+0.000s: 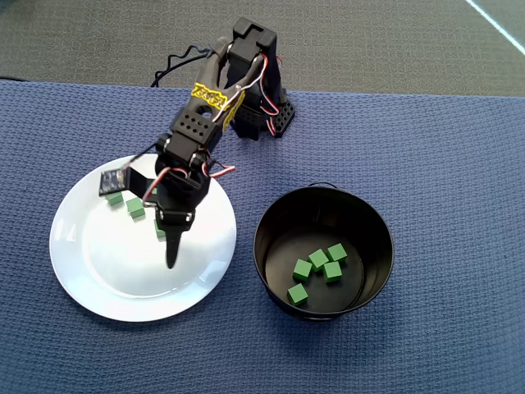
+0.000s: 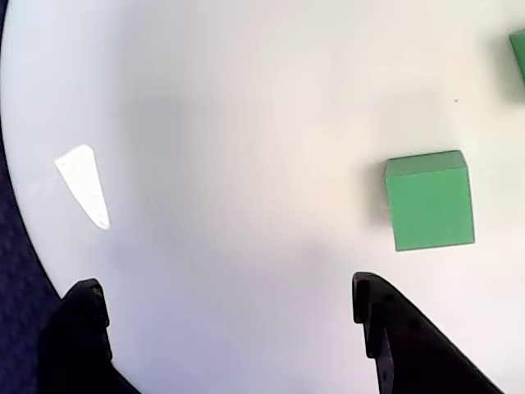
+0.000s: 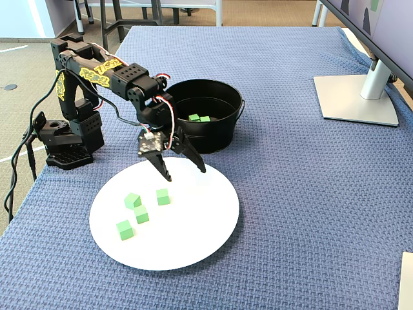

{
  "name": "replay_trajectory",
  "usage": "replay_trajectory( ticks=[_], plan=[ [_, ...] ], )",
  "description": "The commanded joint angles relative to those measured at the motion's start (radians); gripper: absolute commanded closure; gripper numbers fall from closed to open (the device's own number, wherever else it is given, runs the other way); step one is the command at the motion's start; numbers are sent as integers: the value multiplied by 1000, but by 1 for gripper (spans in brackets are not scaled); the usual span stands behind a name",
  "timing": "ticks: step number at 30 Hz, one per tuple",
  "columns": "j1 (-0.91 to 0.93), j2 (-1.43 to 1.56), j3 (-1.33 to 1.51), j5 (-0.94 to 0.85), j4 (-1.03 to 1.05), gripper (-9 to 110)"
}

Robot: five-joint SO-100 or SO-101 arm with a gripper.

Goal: Pick up the green cubes from the white plate and place them in the black recipient

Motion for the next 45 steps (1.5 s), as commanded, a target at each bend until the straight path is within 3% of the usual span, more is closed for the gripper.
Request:
replay_trajectory(
  ticks=[1, 10, 17, 23, 32, 45],
  plan=[
    [-31, 6, -20, -89, 69, 69],
    [20, 21, -110, -492, 164, 70],
    [101, 20, -158, -606, 187, 70],
    [156, 3, -84, -649, 107, 70],
    [193, -26, 2, -549, -25, 71],
    [175, -34, 75, -554, -66, 71]
  ],
)
